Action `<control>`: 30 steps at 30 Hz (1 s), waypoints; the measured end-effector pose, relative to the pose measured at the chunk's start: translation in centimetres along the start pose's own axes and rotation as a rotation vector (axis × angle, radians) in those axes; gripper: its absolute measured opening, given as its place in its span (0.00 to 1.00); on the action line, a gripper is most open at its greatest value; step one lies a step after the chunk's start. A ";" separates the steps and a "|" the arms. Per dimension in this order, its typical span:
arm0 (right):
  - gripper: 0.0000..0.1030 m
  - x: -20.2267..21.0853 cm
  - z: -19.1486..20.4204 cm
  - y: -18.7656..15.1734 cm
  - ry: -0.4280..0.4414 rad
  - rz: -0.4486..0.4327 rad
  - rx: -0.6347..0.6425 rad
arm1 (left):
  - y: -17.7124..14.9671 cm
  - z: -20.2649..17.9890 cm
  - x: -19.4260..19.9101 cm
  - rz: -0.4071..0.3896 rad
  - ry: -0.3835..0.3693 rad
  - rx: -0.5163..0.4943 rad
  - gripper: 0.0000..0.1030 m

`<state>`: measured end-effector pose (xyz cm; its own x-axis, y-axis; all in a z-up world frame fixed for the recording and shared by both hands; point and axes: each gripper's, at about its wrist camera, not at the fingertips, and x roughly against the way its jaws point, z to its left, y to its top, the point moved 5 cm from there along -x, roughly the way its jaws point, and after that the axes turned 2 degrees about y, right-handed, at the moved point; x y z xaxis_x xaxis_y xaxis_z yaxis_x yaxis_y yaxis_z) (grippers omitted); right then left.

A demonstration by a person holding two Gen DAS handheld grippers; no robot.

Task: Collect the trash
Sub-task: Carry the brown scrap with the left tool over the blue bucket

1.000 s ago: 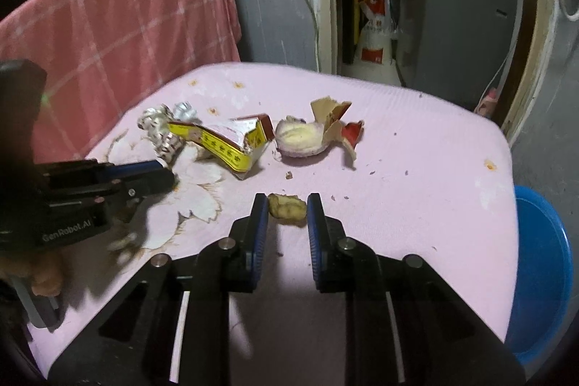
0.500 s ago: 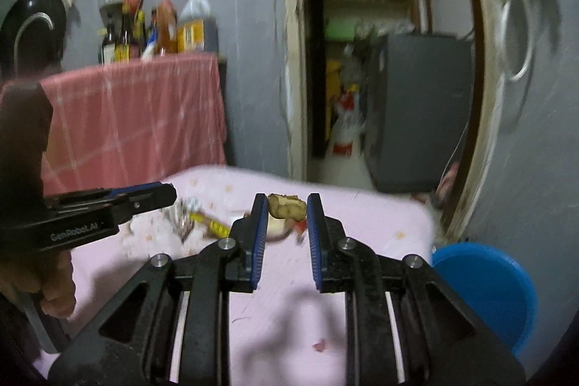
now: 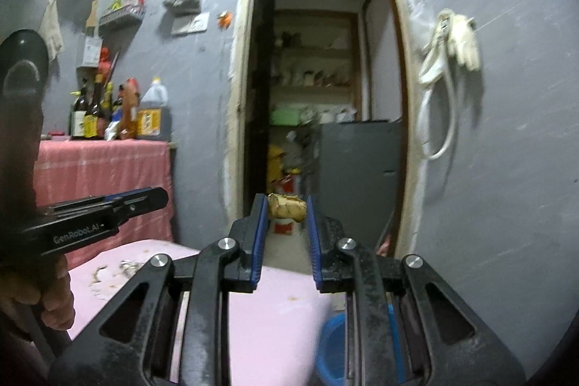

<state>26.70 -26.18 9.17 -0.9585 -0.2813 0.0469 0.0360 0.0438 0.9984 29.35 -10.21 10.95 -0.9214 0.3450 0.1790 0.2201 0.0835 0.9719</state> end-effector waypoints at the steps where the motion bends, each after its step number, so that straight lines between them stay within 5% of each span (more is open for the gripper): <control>1: 0.21 0.5 -0.6 0.1 -0.011 -0.009 0.001 | 0.1 -0.7 -0.1 -0.007 -0.010 -0.002 0.15; 13: 0.21 3.3 -8.4 -1.8 -0.162 0.021 -0.048 | -1.1 -8.6 -5.6 0.077 -0.161 -0.040 0.15; 30: 0.21 -0.6 -15.8 -11.2 -0.198 0.246 -0.233 | -9.7 -11.5 -17.5 0.458 -0.151 0.003 0.15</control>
<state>31.35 -41.61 -1.58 -0.9486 -0.0980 0.3011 0.3126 -0.1381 0.9398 39.61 -27.82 0.15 -0.6729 0.4786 0.5639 0.5933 -0.1060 0.7980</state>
